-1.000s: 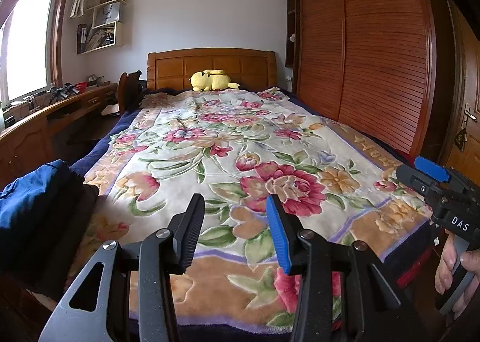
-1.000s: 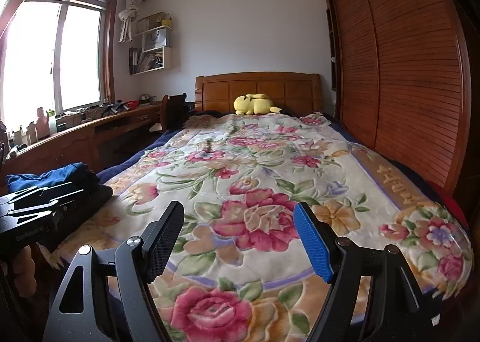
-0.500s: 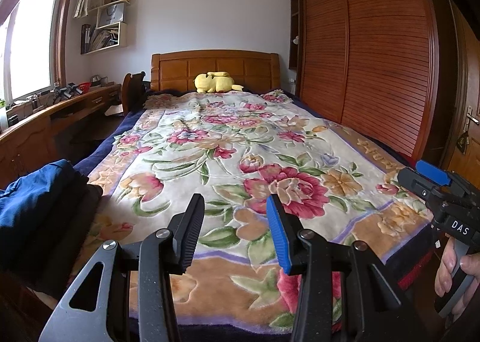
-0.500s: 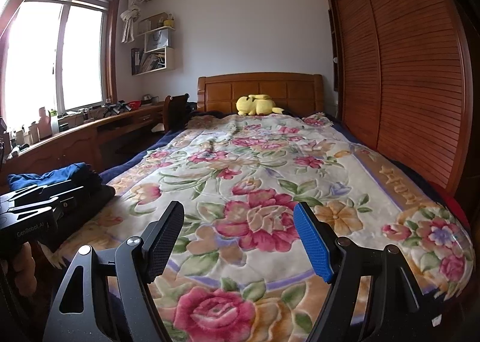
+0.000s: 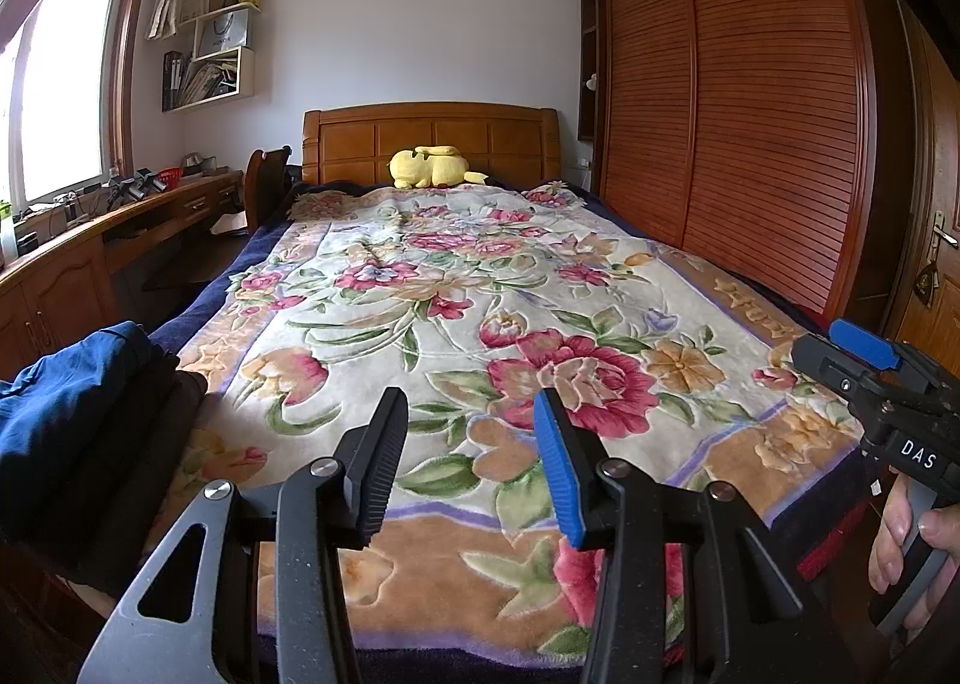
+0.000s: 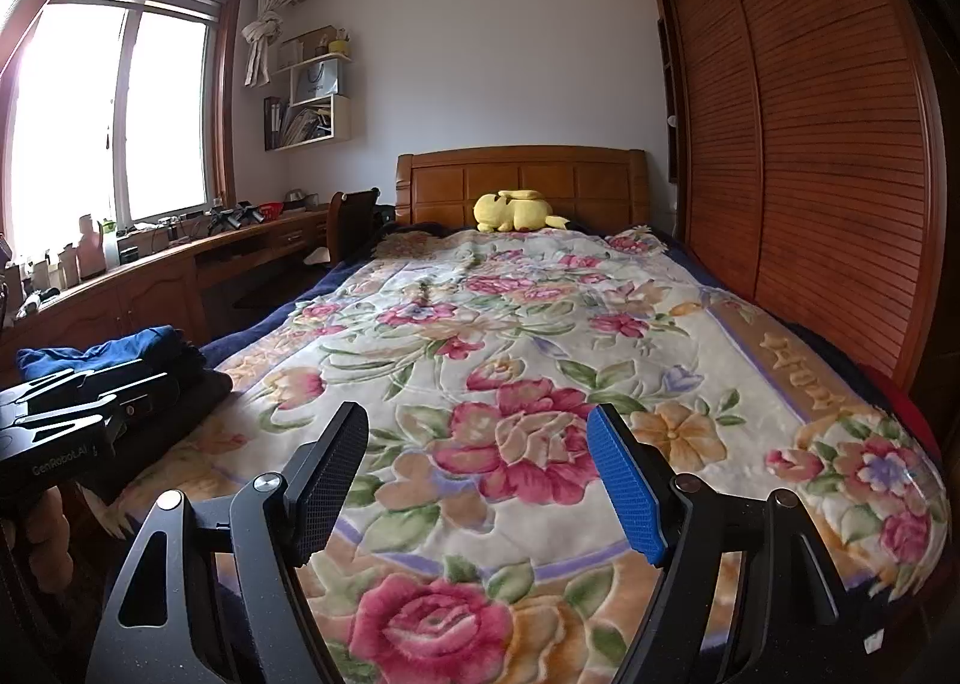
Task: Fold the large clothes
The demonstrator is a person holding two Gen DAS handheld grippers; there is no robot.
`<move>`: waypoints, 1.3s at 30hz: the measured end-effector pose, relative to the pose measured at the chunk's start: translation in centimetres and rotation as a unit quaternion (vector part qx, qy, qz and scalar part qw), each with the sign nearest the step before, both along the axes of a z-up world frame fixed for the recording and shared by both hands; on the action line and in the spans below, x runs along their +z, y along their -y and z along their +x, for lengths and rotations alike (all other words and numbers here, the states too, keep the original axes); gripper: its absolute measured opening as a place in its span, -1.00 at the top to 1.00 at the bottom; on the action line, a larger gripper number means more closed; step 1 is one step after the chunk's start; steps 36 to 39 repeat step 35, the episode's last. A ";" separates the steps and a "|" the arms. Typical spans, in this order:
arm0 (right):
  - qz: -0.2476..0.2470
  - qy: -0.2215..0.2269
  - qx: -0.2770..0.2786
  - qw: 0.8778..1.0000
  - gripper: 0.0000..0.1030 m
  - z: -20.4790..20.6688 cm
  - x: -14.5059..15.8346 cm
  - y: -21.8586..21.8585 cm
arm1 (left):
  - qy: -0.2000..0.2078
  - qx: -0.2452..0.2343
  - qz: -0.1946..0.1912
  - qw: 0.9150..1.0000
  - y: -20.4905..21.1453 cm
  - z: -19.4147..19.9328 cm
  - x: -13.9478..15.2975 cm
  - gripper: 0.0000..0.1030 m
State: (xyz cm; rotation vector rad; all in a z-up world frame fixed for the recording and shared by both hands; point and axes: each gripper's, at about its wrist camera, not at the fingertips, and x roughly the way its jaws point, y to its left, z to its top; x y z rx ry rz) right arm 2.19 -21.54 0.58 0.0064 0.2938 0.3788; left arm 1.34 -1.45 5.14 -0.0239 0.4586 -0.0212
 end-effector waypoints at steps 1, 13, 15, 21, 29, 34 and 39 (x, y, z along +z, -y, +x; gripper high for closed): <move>0.000 0.001 0.000 1.000 -0.50 0.0 0.0 0.0 | 0.000 0.000 0.000 1.000 0.1 0.0 -0.1 0.13; 0.002 -0.001 0.003 1.000 -0.50 0.1 -0.1 0.2 | 0.001 0.000 0.001 1.000 0.1 0.0 0.0 0.13; 0.002 -0.001 0.002 1.000 -0.50 0.1 -0.1 0.2 | 0.001 0.000 0.001 1.000 0.0 -0.1 0.1 0.12; 0.003 0.001 0.002 1.000 -0.50 0.1 -0.2 0.1 | 0.001 0.000 0.001 1.000 0.1 -0.1 0.0 0.12; 0.003 0.001 0.003 1.000 -0.50 0.0 -0.2 0.0 | 0.001 -0.001 0.001 1.000 0.1 -0.1 0.0 0.12; 0.003 0.001 0.003 1.000 -0.50 0.0 -0.2 0.0 | 0.001 -0.001 0.000 1.000 0.2 -0.1 0.1 0.12; 0.003 0.001 0.002 1.000 -0.50 0.0 -0.2 0.0 | 0.001 0.000 0.001 1.000 0.1 -0.1 0.1 0.12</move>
